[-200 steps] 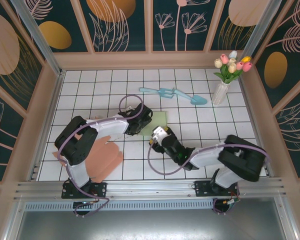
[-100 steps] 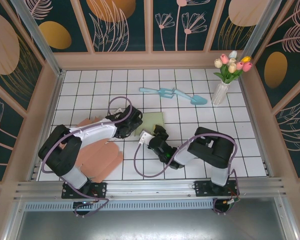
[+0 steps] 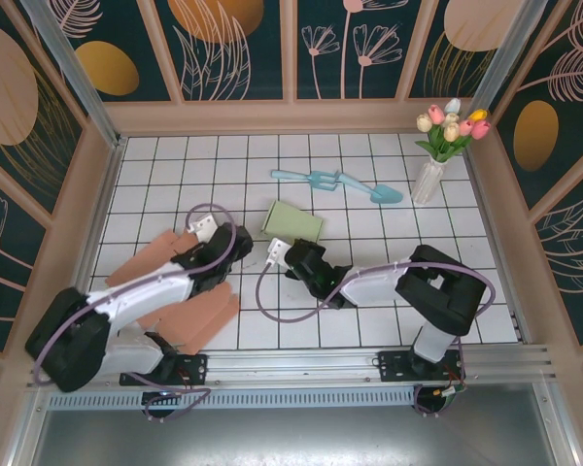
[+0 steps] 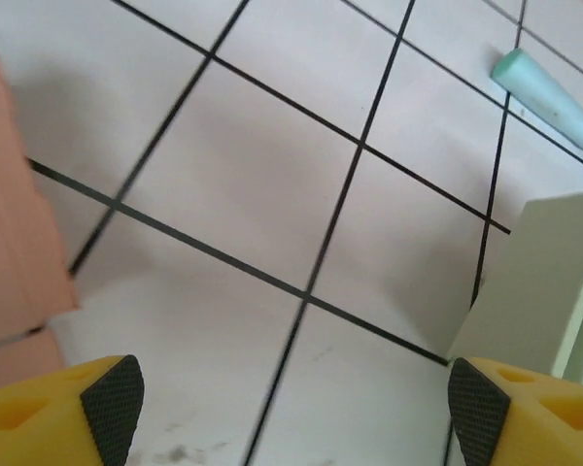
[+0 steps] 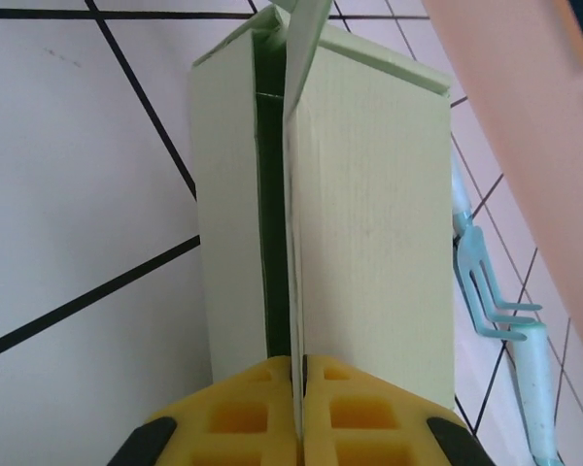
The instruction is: Fold the paper box
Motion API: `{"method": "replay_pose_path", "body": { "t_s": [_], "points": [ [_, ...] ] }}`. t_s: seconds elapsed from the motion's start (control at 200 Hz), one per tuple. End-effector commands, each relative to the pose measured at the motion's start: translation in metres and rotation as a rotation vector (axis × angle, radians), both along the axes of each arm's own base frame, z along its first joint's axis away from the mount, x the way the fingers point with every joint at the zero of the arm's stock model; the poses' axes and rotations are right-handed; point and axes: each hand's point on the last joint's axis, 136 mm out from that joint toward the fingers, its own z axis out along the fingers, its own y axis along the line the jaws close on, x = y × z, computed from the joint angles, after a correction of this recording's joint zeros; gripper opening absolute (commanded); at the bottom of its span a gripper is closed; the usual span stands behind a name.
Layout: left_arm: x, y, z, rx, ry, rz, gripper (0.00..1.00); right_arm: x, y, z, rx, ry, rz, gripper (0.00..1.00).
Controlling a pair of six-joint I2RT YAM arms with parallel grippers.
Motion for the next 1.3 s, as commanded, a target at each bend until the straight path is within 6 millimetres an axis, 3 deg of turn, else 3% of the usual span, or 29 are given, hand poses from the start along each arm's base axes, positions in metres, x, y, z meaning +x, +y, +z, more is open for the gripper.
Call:
{"method": "replay_pose_path", "body": {
  "t_s": [0.0,0.15,0.24,0.285,0.395,0.545,0.746,0.991,1.296],
  "points": [
    [0.001,0.005,0.03,0.05,-0.289,-0.138,0.81,-0.01,-0.004,-0.012,-0.034,0.127,0.012,0.07],
    [-0.028,-0.003,0.074,-0.001,-0.651,-0.341,0.73,-0.012,0.0,-0.011,-0.032,0.196,0.027,0.07],
    [-0.049,-0.024,0.094,0.039,-0.809,-0.538,0.75,-0.013,0.001,-0.009,-0.027,0.22,0.037,0.06],
    [-0.064,-0.041,0.097,0.086,-0.876,-0.689,0.76,-0.014,0.001,-0.01,-0.026,0.234,0.046,0.07],
    [-0.075,-0.055,0.092,0.121,-0.914,-0.809,0.73,-0.018,0.002,-0.011,-0.024,0.272,0.071,0.07],
    [-0.07,-0.065,0.075,0.221,-0.9,-0.875,0.57,-0.03,0.002,-0.012,-0.01,0.322,0.117,0.06],
    [-0.075,-0.067,0.074,0.273,-0.959,-0.912,0.58,-0.042,0.003,0.001,0.037,0.352,0.156,0.06],
    [-0.052,-0.068,0.054,0.361,-0.873,-0.874,0.54,-0.053,0.005,0.023,0.103,0.351,0.213,0.06],
    [-0.044,-0.068,0.065,0.411,-0.921,-0.843,0.52,-0.059,0.009,0.024,0.109,0.367,0.248,0.06]
  ]
}}
